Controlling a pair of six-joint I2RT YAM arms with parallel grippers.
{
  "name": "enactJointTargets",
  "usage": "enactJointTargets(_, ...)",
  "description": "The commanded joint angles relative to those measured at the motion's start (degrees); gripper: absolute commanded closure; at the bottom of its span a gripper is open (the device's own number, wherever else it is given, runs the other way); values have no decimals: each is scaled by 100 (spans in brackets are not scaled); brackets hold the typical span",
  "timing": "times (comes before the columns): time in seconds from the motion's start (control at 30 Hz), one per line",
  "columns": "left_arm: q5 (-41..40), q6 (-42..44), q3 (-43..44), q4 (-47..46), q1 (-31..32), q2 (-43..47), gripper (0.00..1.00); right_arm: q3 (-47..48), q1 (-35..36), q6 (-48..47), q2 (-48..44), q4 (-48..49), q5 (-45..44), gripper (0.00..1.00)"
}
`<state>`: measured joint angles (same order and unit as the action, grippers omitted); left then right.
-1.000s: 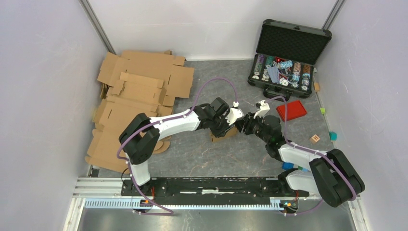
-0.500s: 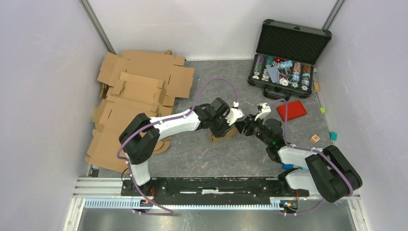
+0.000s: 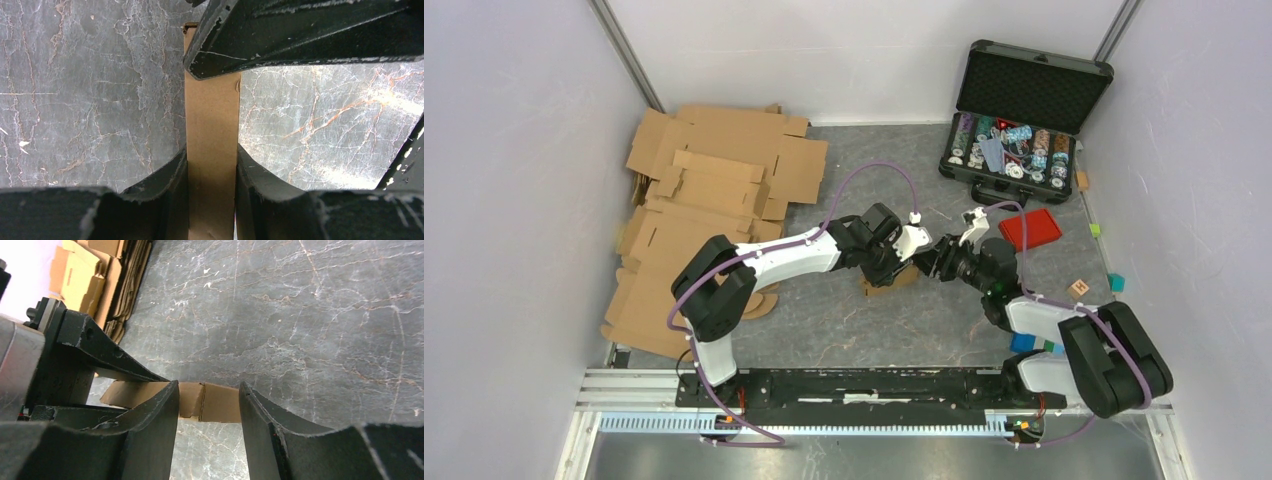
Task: Fold the paper box
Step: Close the paper box at the center of the board.
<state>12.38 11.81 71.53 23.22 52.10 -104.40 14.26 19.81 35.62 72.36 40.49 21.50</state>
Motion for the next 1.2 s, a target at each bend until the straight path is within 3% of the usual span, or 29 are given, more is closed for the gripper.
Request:
enactJointTargets(0.0,218,34,63,263,20,-116,82,-124,-239,517,224,675,762,47)
enactJointTargets(0.27,192,33,55,262,29,-142,83,-905,-752,1428,1237,2648,1501,54)
enactJointTargets(0.4,186,34,72,262,24,-168,83,-1045,-852,1894,1923,3611,1770,66)
enactJointTargets(0.5,177,49,73,264,29,-177,83,-1042,-872,2151,2267,3951,1887,68)
enactJointTargets(0.8,147,71,72,279,37,-179,83,-656,-1073,1739,1602,2488,1843,74)
enactJointTargets(0.9,135,86,72,290,37,-176,83,-352,-1095,1204,1168,1430,1663,68)
enactJointTargets(0.97,115,100,72,297,36,-177,83,-197,-1094,820,953,808,1416,70)
enactJointTargets(1.17,133,105,81,297,37,-182,83,-137,-1087,403,1194,462,1483,74)
